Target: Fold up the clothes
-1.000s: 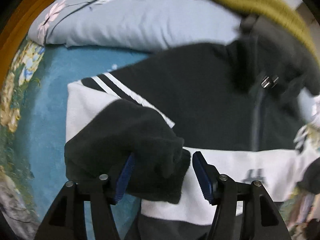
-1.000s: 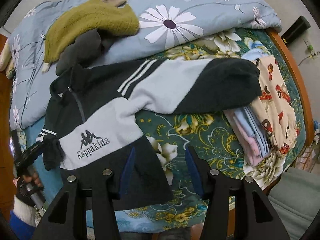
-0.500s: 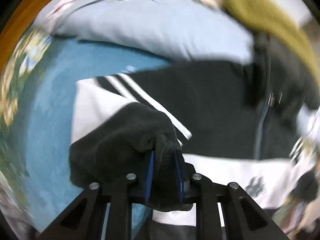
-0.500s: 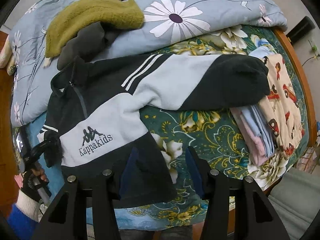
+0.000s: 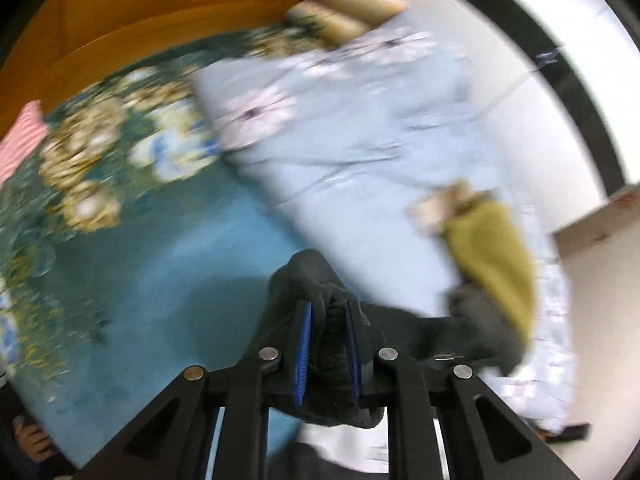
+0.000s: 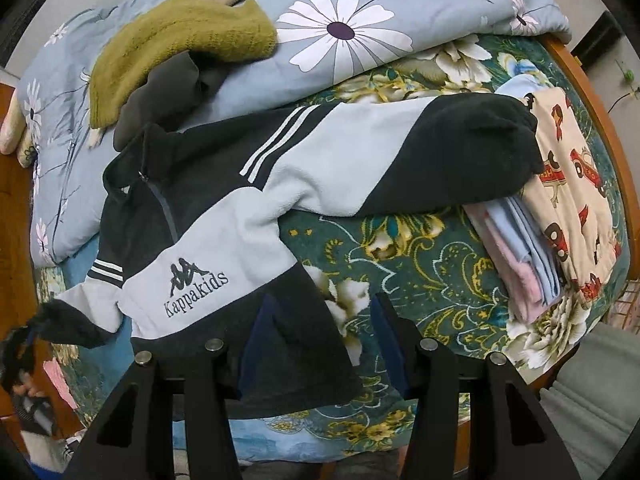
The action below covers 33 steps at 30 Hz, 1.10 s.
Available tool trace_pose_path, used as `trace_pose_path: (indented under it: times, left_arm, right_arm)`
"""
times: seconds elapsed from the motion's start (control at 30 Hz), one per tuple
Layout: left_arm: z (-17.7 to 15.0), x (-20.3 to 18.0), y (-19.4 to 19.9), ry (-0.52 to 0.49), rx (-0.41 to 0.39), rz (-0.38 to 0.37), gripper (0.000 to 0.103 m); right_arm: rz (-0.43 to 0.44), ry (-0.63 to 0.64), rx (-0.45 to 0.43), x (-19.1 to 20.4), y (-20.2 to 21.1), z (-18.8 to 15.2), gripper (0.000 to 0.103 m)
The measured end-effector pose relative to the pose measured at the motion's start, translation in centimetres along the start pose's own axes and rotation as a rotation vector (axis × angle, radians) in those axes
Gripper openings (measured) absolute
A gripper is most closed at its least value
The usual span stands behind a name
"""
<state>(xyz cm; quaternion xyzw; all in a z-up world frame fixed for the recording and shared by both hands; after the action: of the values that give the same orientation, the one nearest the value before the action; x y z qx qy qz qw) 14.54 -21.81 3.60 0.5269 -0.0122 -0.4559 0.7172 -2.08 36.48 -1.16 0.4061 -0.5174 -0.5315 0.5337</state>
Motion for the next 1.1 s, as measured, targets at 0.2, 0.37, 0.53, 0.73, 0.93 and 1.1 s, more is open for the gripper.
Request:
trace_pose_path:
  times: [0.2, 0.37, 0.53, 0.73, 0.93, 1.1]
  left_arm:
    - [-2.2, -12.3, -1.8, -0.206, 0.087, -0.265, 0.017]
    - [-9.2, -19.8, -9.4, -0.258, 0.271, -0.314, 0.017]
    - [-16.9, -24.3, -16.9, -0.275, 0.466, -0.240, 0.015]
    - [-24.3, -29.1, -22.5, -0.380, 0.626, -0.161, 0.001]
    - [-24.4, -28.7, -21.4, -0.395, 0.646, -0.189, 0.006]
    - [-21.1, -25.0, -17.6, -0.328, 0.580, -0.154, 0.041]
  right_arm:
    - [0.020, -0.003, -0.002, 0.0, -0.1, -0.1, 0.053]
    - [0.023, -0.036, 0.009, -1.0, -0.6, -0.6, 0.053]
    - [0.007, -0.075, 0.019, -2.8, -0.7, -0.9, 0.053]
    - [-0.020, -0.125, 0.042, -5.2, -1.3, -1.2, 0.053]
    - [-0.007, -0.150, 0.022, -6.6, -1.5, -0.3, 0.053]
    - [0.018, -0.237, -0.047, -9.7, -1.5, 2.3, 0.053]
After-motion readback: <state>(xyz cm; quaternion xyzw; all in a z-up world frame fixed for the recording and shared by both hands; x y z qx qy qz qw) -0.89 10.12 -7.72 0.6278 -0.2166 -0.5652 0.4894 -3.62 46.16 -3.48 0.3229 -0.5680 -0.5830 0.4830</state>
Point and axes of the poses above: each gripper's, at about its wrist camera, not at the fingertips, and y roughly against the way its jaws point, x to its left, z to its top, the point moved 1 cm from there along -y, roughly the way its jaws point, and after that the axes turned 5 degrees about -x, right-handed, at the moved point
